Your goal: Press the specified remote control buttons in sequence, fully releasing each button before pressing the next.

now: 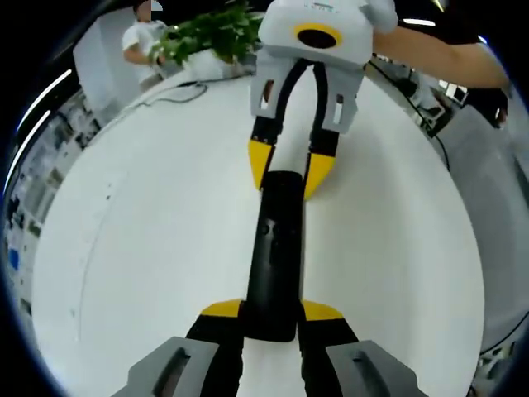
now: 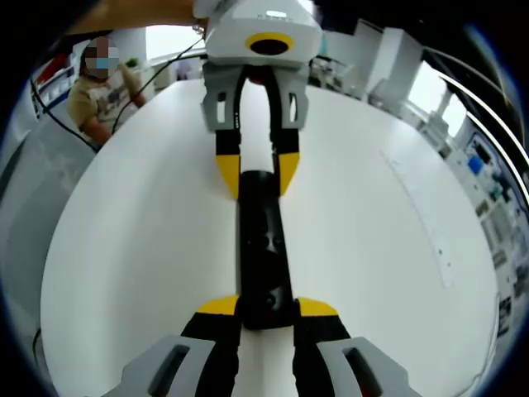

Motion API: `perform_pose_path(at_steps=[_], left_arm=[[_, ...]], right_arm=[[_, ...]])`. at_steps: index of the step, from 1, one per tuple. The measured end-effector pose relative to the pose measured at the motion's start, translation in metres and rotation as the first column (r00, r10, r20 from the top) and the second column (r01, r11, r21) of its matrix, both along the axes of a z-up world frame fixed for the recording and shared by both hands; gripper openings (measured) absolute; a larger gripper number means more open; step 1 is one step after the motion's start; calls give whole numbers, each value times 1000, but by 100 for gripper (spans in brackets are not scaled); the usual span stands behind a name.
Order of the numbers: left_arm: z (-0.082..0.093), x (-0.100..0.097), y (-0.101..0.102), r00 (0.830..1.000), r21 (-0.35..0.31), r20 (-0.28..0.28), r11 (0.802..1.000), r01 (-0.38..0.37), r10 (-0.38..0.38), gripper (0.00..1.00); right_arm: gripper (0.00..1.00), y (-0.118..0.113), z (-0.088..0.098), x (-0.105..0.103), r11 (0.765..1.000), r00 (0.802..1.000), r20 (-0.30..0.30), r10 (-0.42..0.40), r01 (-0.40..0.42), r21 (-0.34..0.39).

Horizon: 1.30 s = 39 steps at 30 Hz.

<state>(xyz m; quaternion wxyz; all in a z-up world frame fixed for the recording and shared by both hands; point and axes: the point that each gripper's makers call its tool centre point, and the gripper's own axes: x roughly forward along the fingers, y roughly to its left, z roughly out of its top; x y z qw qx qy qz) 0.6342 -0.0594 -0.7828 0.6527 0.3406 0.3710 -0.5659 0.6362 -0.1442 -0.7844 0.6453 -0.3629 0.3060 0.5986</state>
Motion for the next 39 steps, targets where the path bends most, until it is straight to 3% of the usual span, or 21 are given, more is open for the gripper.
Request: perform_pose_path(at_steps=[13, 27, 32, 36, 39], left_arm=[[1, 0, 0, 1000, -4, 5, 1000, -4, 4, 24], [2, 2, 0, 997, -21, 71, 1000, -8, 10, 27], [3, 4, 2, 995, -51, 79, 997, -64, 68, 37], [4, -1, 6, 993, -65, 93, 996, -67, 73, 37], [6, -2, 7, 990, -93, 103, 992, -88, 98, 37]], right_arm=[[21, 0, 0, 0, 1000, 1000, -5, -4, 4, 18], [27, -1, 1, 4, 999, 999, 18, -36, 36, 18], [32, -3, 1, 3, 998, 999, 17, -52, 52, 21], [32, -7, 2, 1, 998, 998, 28, -64, 64, 24], [32, -5, 9, -1, 991, 994, 18, -107, 105, 86]])
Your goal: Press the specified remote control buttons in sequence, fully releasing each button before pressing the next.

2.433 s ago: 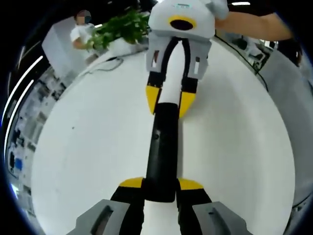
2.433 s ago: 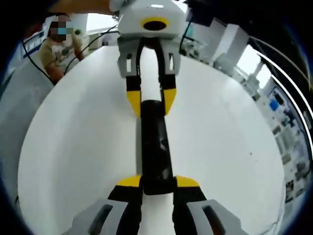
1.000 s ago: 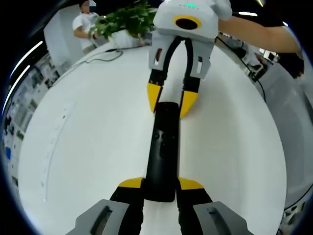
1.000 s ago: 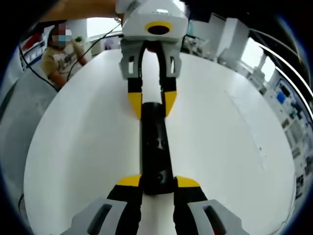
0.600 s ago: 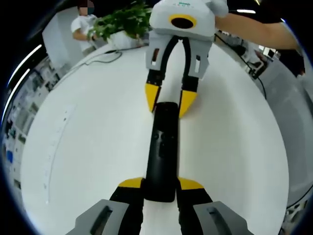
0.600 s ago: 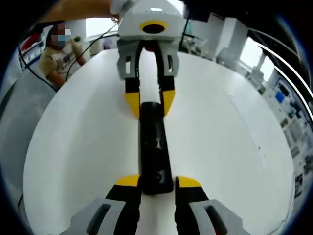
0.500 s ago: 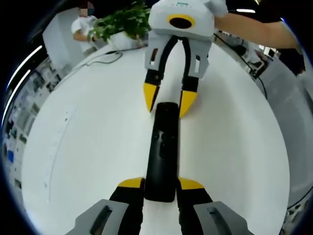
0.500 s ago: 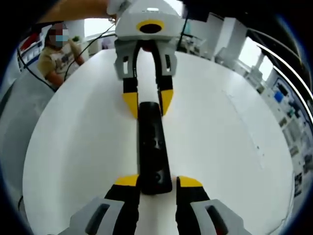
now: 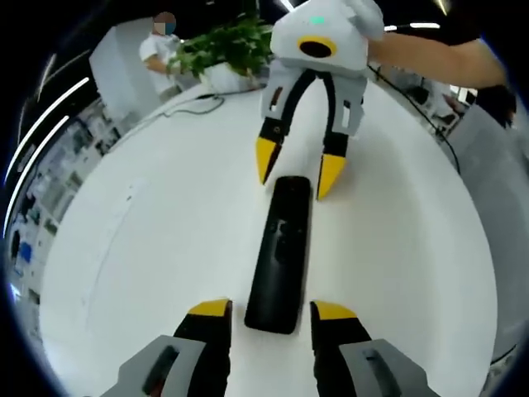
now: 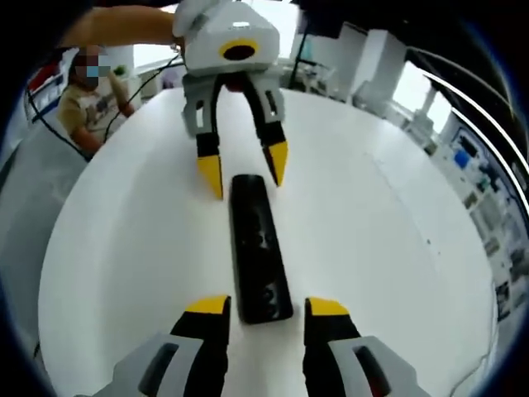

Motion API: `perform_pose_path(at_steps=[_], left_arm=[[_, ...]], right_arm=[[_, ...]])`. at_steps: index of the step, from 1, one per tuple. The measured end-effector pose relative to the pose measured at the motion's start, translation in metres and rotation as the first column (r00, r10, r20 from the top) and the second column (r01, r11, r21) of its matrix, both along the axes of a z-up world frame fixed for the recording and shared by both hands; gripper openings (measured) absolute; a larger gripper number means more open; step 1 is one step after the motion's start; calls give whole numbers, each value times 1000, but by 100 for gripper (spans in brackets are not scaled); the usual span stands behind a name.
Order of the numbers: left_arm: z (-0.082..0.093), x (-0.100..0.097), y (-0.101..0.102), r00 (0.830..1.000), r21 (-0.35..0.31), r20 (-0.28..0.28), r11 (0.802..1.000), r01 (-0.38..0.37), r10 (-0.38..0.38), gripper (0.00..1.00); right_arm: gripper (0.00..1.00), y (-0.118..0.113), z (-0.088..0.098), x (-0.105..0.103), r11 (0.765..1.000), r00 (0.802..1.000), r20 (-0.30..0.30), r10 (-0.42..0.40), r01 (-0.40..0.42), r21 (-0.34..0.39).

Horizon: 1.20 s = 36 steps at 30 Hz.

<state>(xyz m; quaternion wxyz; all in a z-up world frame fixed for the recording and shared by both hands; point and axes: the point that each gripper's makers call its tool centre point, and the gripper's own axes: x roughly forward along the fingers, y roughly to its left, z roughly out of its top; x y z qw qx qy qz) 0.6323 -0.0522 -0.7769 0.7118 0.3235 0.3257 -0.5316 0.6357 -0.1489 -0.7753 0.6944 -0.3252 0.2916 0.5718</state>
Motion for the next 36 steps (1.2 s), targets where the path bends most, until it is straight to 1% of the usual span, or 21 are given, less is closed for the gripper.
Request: perform_pose_path(at_steps=[6, 9, 12, 14, 17, 18, 19, 20, 22, 23, 24, 25, 26, 27, 28, 29, 30, 31, 32, 33, 36], left_arm=[[12, 1, -4, 994, -117, 57, 989, -90, 97, 39], [22, 1, -8, 980, -221, 85, 962, -159, 181, 40], [28, 1, -7, 962, -277, 112, 938, -210, 248, 42], [34, 0, -6, 941, -321, 132, 911, -258, 313, 43], [43, 2, -1, 888, -388, 167, 857, -340, 428, 54], [48, 4, 4, 854, -417, 183, 825, -382, 487, 59], [51, 4, 7, 836, -438, 177, 802, -406, 520, 62], [53, 3, 13, 808, -456, 172, 773, -441, 563, 64], [57, 2, 21, 778, -479, 171, 741, -471, 605, 68], [58, 0, 26, 755, -494, 167, 716, -493, 634, 70], [60, -4, 31, 737, -509, 157, 693, -510, 658, 73], [60, -9, 32, 729, -515, 152, 683, -518, 668, 75], [61, -13, 35, 717, -519, 149, 671, -529, 681, 78], [61, -18, 39, 702, -529, 141, 653, -542, 698, 83], [59, -23, 42, 697, -525, 122, 642, -559, 706, 88], [57, -28, 46, 684, -522, 98, 622, -583, 723, 91], [55, -35, 52, 664, -514, 76, 600, -613, 744, 92], [56, -40, 54, 655, -518, 60, 585, -624, 753, 92], [59, -46, 55, 647, -530, 44, 567, -631, 761, 91], [61, -53, 59, 643, -531, 39, 560, -635, 765, 91], [64, -73, 65, 638, -534, 27, 551, -642, 770, 91]], right_arm=[[37, -5, 9, 1, 993, 996, -10, -83, 84, 78], [39, -8, 19, 1, 977, 988, -13, -154, 155, 145], [37, -9, 28, 2, 958, 979, 4, -205, 200, 207], [39, -10, 33, 3, 941, 969, 12, -246, 236, 243], [49, -8, 43, 2, 894, 944, -3, -330, 313, 321], [51, -8, 47, 3, 874, 931, 7, -364, 339, 347], [54, -9, 48, 2, 873, 928, 25, -371, 340, 350], [54, -9, 48, 0, 859, 916, 30, -399, 363, 361], [56, -9, 46, -6, 852, 908, 26, -418, 381, 359], [57, -12, 47, -7, 831, 886, 38, -462, 418, 368], [59, -10, 46, -13, 830, 890, 25, -455, 414, 374], [62, -11, 46, -16, 817, 881, 16, -473, 432, 382], [65, -12, 48, -17, 789, 862, 1, -506, 463, 404], [67, -10, 49, -24, 779, 859, -15, -512, 471, 414], [70, -12, 49, -27, 769, 849, -24, -528, 490, 412], [69, -16, 49, -29, 749, 829, -30, -558, 519, 411], [67, -19, 47, -34, 750, 821, -29, -570, 535, 390], [63, -26, 45, -38, 740, 799, -17, -601, 565, 365], [61, -25, 47, -41, 736, 802, -25, -596, 559, 381], [60, -27, 46, -46, 729, 793, -31, -609, 574, 372], [63, -32, 47, -61, 731, 787, -16, -617, 580, 361]])
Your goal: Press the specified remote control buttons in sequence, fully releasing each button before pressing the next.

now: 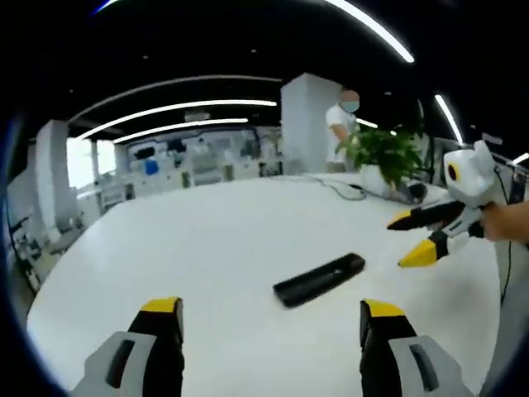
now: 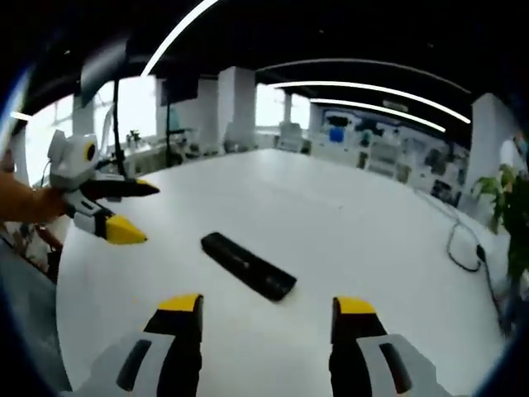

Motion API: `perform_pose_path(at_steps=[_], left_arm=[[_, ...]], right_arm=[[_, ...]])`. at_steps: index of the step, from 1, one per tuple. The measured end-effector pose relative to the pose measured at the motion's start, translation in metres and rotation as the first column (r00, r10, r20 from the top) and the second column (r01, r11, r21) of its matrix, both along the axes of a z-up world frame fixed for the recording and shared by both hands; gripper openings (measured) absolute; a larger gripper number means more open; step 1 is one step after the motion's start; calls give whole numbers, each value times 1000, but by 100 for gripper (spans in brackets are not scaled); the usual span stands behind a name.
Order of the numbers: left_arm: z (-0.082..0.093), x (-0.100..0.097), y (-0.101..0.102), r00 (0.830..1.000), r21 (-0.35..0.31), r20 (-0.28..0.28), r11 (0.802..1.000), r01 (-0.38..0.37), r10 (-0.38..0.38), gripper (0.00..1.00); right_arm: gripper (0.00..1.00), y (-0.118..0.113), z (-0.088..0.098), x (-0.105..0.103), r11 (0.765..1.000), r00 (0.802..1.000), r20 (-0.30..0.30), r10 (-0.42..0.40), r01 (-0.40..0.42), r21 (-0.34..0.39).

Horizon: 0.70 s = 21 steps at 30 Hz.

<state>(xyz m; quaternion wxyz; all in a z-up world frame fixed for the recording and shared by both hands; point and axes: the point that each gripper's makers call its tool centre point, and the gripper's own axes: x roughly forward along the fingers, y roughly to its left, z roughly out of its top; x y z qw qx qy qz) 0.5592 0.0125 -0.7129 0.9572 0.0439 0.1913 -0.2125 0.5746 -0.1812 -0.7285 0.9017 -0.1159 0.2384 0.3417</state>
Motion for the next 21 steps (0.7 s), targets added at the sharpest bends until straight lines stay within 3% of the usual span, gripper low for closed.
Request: perform_pose_path(at_steps=[2, 6, 10, 12, 14, 16, 19, 21], left_arm=[[1, -12, 4, 1000, -4, -6, 1000, -10, 10, 91], [3, -38, 12, 999, -12, -34, 999, -39, 39, 91], [12, -60, 14, 998, -28, -32, 998, -58, 57, 92], [16, -67, 18, 997, -45, -35, 997, -70, 68, 93], [22, -72, 22, 996, -77, -40, 993, -86, 83, 95], [29, -77, 24, 995, -84, -30, 992, -96, 94, 96], [37, -85, 27, 994, -87, -14, 990, -114, 113, 96], [40, -90, 26, 993, -92, -2, 988, -121, 122, 96]], right_arm=[[66, -6, 1, -6, 1000, 1000, 13, -17, 18, -15], [70, -19, 3, -23, 998, 997, -29, -65, 65, 5], [69, -43, 18, -41, 990, 990, -25, -141, 141, -9], [67, -50, 24, -49, 984, 984, -41, -175, 176, 19], [67, -53, 34, -54, 983, 984, -16, -176, 176, 53], [68, -59, 40, -61, 982, 983, -4, -181, 181, 49], [69, -70, 54, -73, 982, 980, 68, -188, 187, 26], [68, -73, 59, -83, 982, 980, 68, -186, 184, 37]])
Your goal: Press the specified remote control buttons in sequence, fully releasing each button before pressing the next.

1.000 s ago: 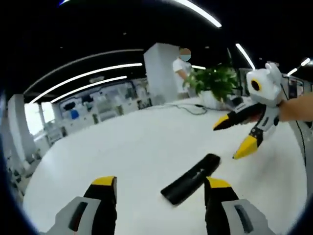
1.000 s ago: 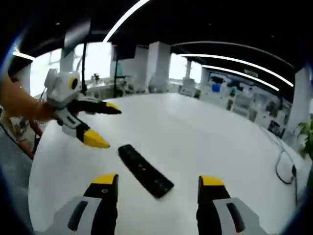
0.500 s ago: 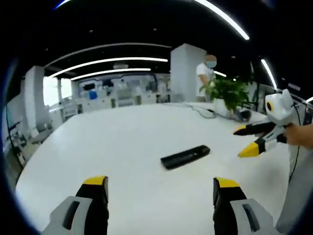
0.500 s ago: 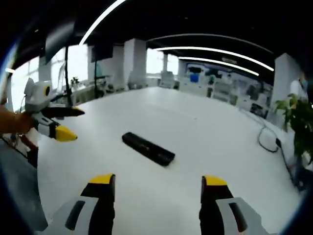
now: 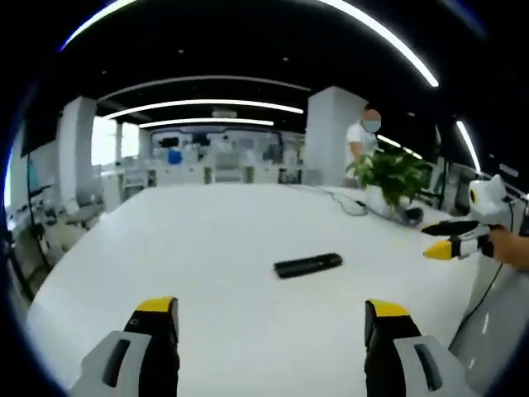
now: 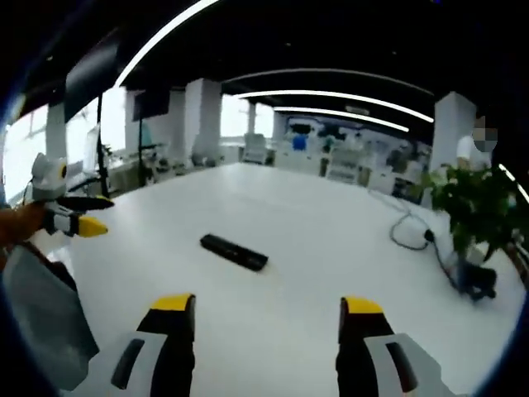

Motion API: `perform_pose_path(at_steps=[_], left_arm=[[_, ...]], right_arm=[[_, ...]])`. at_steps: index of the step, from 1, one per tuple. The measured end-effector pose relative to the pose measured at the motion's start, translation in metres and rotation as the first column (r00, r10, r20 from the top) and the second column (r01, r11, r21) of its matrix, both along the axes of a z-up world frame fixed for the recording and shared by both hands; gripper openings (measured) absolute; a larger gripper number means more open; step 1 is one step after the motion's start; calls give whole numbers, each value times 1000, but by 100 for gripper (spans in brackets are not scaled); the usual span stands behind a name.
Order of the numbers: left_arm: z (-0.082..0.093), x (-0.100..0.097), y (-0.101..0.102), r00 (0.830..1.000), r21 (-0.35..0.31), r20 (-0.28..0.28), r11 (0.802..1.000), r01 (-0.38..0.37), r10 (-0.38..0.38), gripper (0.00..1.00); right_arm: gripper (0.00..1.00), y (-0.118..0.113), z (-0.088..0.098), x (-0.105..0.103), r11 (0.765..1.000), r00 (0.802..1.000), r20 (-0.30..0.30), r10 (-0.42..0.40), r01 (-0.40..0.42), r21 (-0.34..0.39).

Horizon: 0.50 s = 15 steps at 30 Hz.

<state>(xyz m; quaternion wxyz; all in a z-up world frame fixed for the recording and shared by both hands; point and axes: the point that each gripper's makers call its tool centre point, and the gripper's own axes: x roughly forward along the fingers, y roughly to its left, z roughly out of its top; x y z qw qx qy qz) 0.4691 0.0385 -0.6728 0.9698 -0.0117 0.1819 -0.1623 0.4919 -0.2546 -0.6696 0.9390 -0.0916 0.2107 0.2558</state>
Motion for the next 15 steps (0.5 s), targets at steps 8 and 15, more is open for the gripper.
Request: perform_pose_path(at_steps=[8, 15], left_arm=[[16, -31, -16, 1000, -66, 7, 998, -13, 13, 94], [30, -44, -37, 998, -92, 35, 995, 49, -46, 92]], right_arm=[[66, -16, 17, -38, 1000, 999, 45, -19, 19, -7], [64, -14, 16, -58, 998, 1000, 26, 1, -2, 61]])
